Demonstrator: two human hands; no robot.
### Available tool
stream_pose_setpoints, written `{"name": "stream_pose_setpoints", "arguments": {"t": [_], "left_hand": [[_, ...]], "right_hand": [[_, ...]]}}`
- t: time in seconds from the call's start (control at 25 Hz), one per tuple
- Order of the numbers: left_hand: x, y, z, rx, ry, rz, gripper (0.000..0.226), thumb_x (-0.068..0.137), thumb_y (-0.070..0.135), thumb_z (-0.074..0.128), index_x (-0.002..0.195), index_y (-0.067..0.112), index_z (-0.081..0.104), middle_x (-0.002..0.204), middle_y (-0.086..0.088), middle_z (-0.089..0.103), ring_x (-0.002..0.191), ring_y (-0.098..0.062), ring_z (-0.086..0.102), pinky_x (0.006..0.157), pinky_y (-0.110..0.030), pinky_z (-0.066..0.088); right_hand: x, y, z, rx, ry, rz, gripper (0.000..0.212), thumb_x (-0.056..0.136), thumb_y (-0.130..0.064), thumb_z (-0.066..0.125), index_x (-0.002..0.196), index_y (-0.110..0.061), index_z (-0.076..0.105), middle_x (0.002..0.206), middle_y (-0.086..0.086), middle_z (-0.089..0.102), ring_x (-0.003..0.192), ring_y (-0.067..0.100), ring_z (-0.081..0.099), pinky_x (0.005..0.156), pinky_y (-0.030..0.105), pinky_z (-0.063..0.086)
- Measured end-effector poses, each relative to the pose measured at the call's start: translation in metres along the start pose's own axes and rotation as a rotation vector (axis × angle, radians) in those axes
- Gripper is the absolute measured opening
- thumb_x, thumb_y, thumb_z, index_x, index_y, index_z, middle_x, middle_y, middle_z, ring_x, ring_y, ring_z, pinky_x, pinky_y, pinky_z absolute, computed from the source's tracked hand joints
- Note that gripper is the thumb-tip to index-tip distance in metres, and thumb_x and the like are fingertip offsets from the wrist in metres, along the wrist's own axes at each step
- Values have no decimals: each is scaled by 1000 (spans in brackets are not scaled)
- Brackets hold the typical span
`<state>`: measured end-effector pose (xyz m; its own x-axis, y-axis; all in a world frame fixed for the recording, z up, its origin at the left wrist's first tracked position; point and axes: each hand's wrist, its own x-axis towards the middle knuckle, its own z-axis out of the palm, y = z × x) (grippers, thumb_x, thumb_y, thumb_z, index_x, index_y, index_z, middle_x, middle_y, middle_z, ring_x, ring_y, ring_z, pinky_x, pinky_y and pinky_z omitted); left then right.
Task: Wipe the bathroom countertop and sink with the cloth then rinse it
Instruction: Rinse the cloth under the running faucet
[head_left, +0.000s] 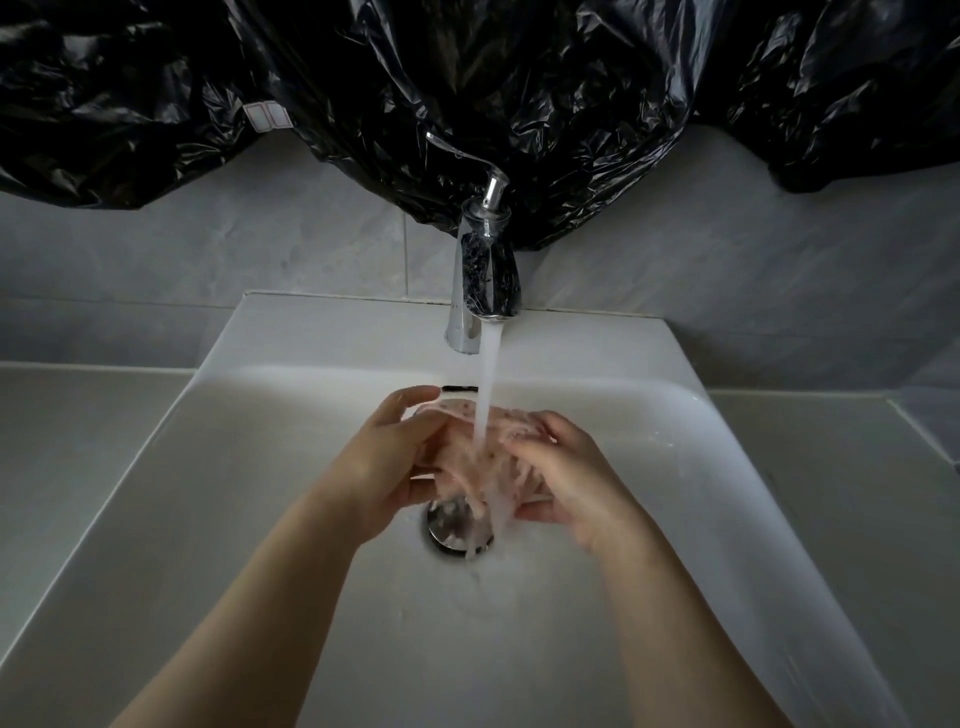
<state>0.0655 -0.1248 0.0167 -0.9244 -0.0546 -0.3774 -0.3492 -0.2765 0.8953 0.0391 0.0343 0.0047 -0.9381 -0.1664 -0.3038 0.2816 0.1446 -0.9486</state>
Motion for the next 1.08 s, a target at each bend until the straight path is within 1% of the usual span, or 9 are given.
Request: {"name": "stream_pose_setpoints", "arguments": {"t": [0.16, 0.28, 0.44, 0.6, 0.68, 0.84, 0.96, 1.04, 1.08], "left_hand": [[5, -18, 13, -185, 60, -109, 23, 97, 28, 42, 81, 19, 56, 55, 1, 54, 47, -11, 51, 46, -19, 43], [-3, -26, 26, -522, -47, -122, 17, 83, 34, 49, 77, 19, 51, 68, -1, 53, 60, -12, 55, 53, -23, 41], [-7, -27, 46, -17, 52, -152, 32, 99, 24, 36, 74, 10, 51, 36, 1, 36, 24, -11, 32, 34, -14, 21], [-3, -26, 40, 32, 82, -52, 39, 103, 25, 25, 71, 17, 46, 33, 11, 51, 29, 0, 48, 32, -16, 42], [-6, -22, 41, -88, 46, -97, 41, 102, 27, 27, 66, 18, 43, 31, 9, 48, 27, -1, 46, 30, -16, 39], [-9, -11, 43, -62, -116, -141, 48, 98, 37, 40, 57, 13, 45, 35, 3, 34, 22, -8, 26, 30, -9, 18], [-4, -5, 17, 112, -174, 45, 18, 86, 23, 63, 87, 6, 58, 58, -10, 56, 45, -16, 54, 45, -18, 42], [1, -5, -3, 74, -150, 60, 38, 74, 8, 71, 110, 6, 57, 92, -14, 68, 80, -22, 67, 73, -30, 54], [3, -3, -7, -24, -119, 45, 37, 76, 2, 67, 112, 4, 56, 93, -14, 68, 79, -21, 67, 73, -30, 55]], "right_hand": [[-13, -4, 33, -56, -52, -234, 14, 68, -20, 62, 74, -24, 50, 66, -8, 63, 63, 10, 59, 61, 25, 46], [-18, 3, 63, -347, 22, -390, 16, 70, -45, 56, 67, -30, 51, 90, -3, 69, 85, 11, 62, 73, 27, 48], [1, 3, 47, -140, 359, -266, 43, 88, -41, 57, 55, -14, 47, 61, 8, 57, 64, 23, 50, 64, 31, 40], [-15, -1, 50, -494, 178, -219, 36, 96, -43, 43, 85, -16, 65, 89, 7, 67, 92, 26, 58, 75, 28, 42], [-15, -5, 51, -542, 135, -272, 43, 95, -46, 37, 75, -15, 61, 74, 4, 59, 81, 25, 53, 67, 30, 40], [3, 5, 34, -376, 392, -72, 47, 94, -56, 34, 66, -20, 46, 69, -1, 54, 76, 25, 52, 66, 32, 39], [8, 5, 31, -172, 294, 60, 61, 79, -73, 37, 88, -15, 51, 75, 1, 61, 67, 25, 59, 60, 31, 46], [12, -1, 22, 123, 141, 37, 48, 86, -48, 58, 96, -1, 54, 73, 7, 62, 58, 21, 62, 52, 25, 46], [10, -5, 20, 236, 57, 22, 27, 88, -24, 63, 95, 1, 54, 72, 10, 62, 57, 19, 62, 51, 24, 46]]}}
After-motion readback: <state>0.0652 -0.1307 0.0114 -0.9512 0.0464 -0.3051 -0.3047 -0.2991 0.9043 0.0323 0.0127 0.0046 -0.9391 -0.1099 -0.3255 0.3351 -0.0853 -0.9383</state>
